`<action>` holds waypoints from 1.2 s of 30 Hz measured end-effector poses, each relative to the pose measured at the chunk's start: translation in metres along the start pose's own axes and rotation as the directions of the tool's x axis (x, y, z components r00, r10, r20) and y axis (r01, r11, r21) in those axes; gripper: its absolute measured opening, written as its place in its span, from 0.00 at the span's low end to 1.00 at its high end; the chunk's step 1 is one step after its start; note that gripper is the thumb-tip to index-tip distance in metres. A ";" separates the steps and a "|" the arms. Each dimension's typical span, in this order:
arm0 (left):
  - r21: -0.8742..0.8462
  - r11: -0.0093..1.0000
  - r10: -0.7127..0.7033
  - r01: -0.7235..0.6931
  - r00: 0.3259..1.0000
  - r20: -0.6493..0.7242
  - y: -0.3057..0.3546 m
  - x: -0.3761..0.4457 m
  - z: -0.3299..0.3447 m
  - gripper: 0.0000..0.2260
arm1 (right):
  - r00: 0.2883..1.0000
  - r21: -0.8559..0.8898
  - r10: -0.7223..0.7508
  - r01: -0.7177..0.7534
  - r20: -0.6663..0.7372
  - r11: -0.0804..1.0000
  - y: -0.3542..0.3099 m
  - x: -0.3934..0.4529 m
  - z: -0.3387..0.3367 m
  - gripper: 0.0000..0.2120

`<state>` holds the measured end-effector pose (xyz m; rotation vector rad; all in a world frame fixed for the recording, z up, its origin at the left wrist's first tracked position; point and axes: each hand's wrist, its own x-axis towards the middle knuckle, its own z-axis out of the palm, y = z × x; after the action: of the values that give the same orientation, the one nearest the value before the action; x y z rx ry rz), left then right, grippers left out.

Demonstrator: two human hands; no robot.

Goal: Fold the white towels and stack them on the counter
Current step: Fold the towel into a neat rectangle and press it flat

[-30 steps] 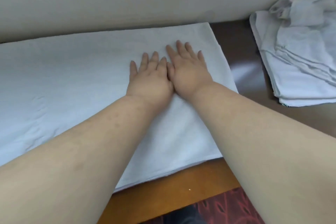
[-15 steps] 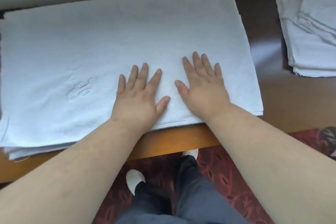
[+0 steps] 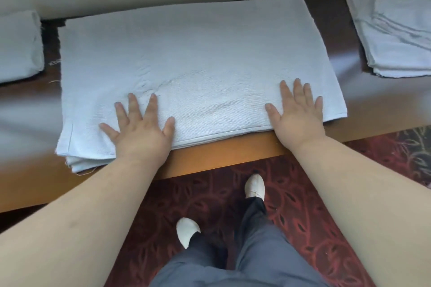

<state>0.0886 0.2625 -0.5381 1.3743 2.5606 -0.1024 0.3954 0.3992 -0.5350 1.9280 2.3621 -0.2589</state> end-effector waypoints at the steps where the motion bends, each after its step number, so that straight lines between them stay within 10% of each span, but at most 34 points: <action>1: 0.003 0.999 -0.043 0.043 0.999 0.013 -0.006 -0.004 0.000 0.33 | 0.999 -0.003 0.033 -0.033 0.014 0.999 0.006 -0.003 -0.001 0.36; 7: -0.006 0.984 0.176 -0.176 0.984 0.004 0.023 -0.029 -0.004 0.28 | 0.991 0.115 0.098 -0.108 0.088 0.987 -0.014 -0.006 -0.010 0.33; 15: 0.007 0.770 0.637 -0.638 0.769 0.062 0.133 -0.031 0.002 0.24 | 0.980 0.104 0.188 -0.194 0.064 0.976 0.048 -0.014 -0.011 0.31; 21: -0.011 0.614 0.789 -0.789 0.613 0.037 0.213 -0.028 -0.008 0.20 | 0.893 0.537 0.447 -0.354 -0.048 0.766 0.082 0.001 -0.030 0.25; 25: -0.144 0.697 0.707 -0.702 0.707 -0.028 0.278 0.011 -0.033 0.20 | 0.862 0.673 0.452 -0.475 0.227 0.567 0.110 0.025 -0.046 0.26; 30: -0.373 0.835 0.430 -0.405 0.903 -0.018 0.374 0.097 -0.056 0.12 | 0.892 0.567 0.233 -0.429 0.387 0.703 0.127 0.045 -0.056 0.14; 36: -0.227 0.957 0.212 -0.181 0.970 0.117 0.445 0.162 -0.056 0.36 | 0.928 0.565 0.073 -0.283 0.365 0.775 0.118 0.048 -0.060 0.16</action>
<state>0.3617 0.6510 -0.5003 1.4721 2.2330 0.1061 0.5034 0.4790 -0.4933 2.1062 1.9905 -1.3631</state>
